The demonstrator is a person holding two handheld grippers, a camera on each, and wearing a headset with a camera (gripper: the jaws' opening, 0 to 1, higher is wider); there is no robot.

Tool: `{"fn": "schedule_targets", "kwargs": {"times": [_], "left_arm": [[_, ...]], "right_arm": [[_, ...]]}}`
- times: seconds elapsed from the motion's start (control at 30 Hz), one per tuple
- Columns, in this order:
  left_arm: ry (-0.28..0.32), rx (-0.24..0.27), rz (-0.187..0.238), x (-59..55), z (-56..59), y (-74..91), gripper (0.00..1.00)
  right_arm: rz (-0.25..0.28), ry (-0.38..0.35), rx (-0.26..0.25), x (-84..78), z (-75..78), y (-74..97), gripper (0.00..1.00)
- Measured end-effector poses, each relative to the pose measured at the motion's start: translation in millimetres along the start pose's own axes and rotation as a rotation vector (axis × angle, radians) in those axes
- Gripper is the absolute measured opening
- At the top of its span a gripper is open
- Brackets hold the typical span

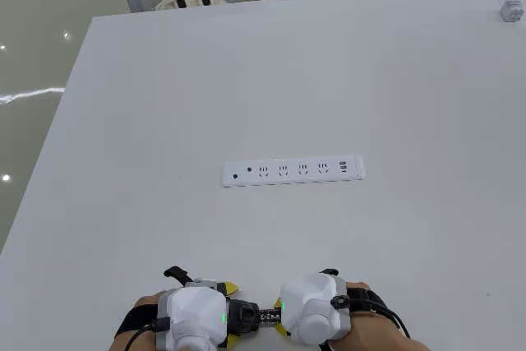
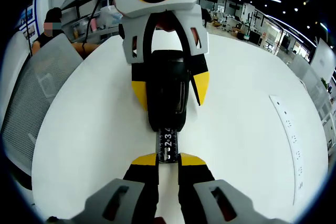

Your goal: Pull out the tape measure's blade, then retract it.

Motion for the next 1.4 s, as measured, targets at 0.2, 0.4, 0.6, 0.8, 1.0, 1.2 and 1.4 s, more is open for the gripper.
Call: {"fn": "schedule_targets", "kwargs": {"times": [0.2, 0.4, 0.6, 0.8, 1.0, 1.2, 1.4], "left_arm": [[-0.006, -0.005, 0.002, 0.6, 0.5, -0.2, 0.4], [-0.011, -0.01, 0.002, 0.8, 0.6, -0.4, 0.4], [-0.017, -0.014, 0.001, 1.3, 0.8, -0.5, 0.4], [-0.021, -0.014, 0.0, 1.4, 1.1, -0.4, 0.4], [-0.024, -0.015, -0.001, 1.7, 1.0, -0.3, 0.4], [-0.025, -0.016, -0.002, 1.3, 1.0, -0.6, 0.4], [-0.026, -0.018, -0.005, 0.8, 1.4, -1.1, 0.4]], "right_arm": [[-0.006, -0.008, -0.002, -8.7, 0.4, 7.2, 0.12], [-0.009, -0.016, -0.008, -15.4, 1.4, 13.2, 0.12], [-0.008, -0.031, -0.012, -22.8, 1.3, 20.9, 0.12], [-0.003, -0.041, -0.016, -28.7, 2.2, 26.0, 0.12], [-0.005, -0.046, -0.019, -35.1, 2.9, 30.9, 0.12], [-0.008, -0.061, -0.025, -42.5, 4.5, 33.6, 0.11], [-0.013, -0.076, -0.033, -50.1, 6.8, 39.9, 0.11]]}}
Point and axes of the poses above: the centre of the closed fingertips' face, and the gripper's own axes: y roughly backward along the fingers, z roughly to its right, x roughly out of its top, the point moved 2 cm from there along y, roughly backward along the fingers, and after that the axes turned 13 degrees about -y, right-handed, at the moved point
